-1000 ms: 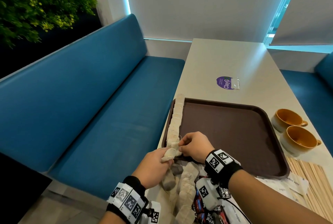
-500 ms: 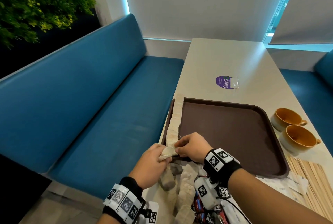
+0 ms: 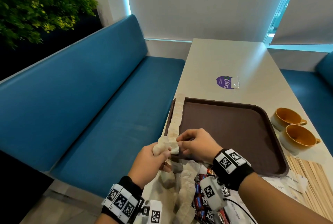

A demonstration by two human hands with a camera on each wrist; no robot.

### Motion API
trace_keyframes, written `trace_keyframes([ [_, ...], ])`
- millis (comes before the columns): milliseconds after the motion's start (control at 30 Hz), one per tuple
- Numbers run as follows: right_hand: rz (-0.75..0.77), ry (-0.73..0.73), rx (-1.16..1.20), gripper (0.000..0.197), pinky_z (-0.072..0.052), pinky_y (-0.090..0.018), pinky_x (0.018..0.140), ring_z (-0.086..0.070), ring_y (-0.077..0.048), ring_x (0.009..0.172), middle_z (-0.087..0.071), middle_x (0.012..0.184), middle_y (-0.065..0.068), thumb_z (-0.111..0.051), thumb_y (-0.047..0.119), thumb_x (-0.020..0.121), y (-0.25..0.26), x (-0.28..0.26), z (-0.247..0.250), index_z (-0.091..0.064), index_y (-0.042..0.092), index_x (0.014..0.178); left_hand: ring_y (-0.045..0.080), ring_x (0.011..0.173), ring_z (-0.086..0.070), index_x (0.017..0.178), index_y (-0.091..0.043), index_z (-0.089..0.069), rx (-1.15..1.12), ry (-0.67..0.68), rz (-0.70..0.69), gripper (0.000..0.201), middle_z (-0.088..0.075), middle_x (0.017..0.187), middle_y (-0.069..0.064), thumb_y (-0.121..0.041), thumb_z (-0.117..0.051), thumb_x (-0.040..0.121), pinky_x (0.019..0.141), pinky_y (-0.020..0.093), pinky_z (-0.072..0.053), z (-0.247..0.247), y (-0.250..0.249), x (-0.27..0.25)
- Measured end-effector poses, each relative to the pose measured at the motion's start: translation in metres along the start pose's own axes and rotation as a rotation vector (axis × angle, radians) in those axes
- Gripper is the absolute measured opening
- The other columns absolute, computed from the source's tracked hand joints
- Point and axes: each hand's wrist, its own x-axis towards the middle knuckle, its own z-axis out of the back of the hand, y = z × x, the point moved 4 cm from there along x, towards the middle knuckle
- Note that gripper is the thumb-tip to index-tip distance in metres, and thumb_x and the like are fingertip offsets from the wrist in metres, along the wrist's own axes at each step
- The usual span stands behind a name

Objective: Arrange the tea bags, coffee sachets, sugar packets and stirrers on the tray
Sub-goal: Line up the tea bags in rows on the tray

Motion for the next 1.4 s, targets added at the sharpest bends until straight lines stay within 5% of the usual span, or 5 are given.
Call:
trace_keyframes([
  [233,0.209,0.076,0.196,0.019,-0.062,-0.038,0.069,-0.068,-0.024,0.071,-0.072,0.085,-0.02,-0.085,0.022,0.084,0.039,-0.048,0.004,-0.075,0.011,0.094,0.031,0.069,-0.069,0.108,-0.004,-0.072,-0.206,0.196,0.043,0.023,-0.073,0.097,0.023,-0.008,-0.078,0.086,0.059,0.035,-0.06,-0.026,-0.019,-0.016],
  [500,0.193,0.094,0.14,0.017,-0.052,-0.02,0.062,-0.064,-0.01,0.064,-0.072,0.075,-0.006,-0.084,0.006,0.083,0.027,-0.063,0.021,-0.075,0.002,0.096,0.025,0.046,-0.061,0.109,0.006,-0.063,-0.216,0.231,0.028,0.039,-0.067,0.075,0.015,-0.005,-0.084,0.078,0.041,0.025,-0.048,-0.047,-0.027,-0.024],
  [867,0.299,0.064,-0.018,0.015,-0.055,-0.025,0.068,-0.061,-0.008,0.069,-0.072,0.081,-0.002,-0.086,0.022,0.082,0.035,-0.067,0.031,-0.08,0.021,0.096,0.023,0.043,-0.057,0.086,-0.008,-0.072,-0.11,0.269,0.02,0.016,-0.064,0.066,0.013,-0.01,-0.085,0.077,0.037,0.023,-0.043,-0.061,-0.035,-0.022],
  [1167,0.204,-0.063,0.037,0.002,-0.063,-0.05,0.069,-0.073,-0.034,0.076,-0.077,0.088,-0.004,-0.076,0.017,0.092,0.027,-0.056,0.044,-0.075,0.016,0.094,0.032,0.065,-0.067,0.103,-0.002,-0.072,-0.248,0.134,0.04,0.034,-0.075,0.087,0.016,-0.033,-0.071,0.089,0.059,0.033,-0.054,-0.06,-0.029,-0.011],
  [1400,0.146,-0.142,0.2,0.006,-0.06,-0.037,0.056,-0.064,-0.026,0.059,-0.076,0.087,-0.011,-0.075,0.011,0.092,0.017,-0.044,0.058,-0.073,0.008,0.097,0.031,0.072,-0.07,0.112,0.004,-0.069,-0.386,0.032,0.039,0.028,-0.074,0.099,0.023,-0.016,-0.064,0.094,0.068,0.032,-0.062,-0.053,-0.023,0.004],
])
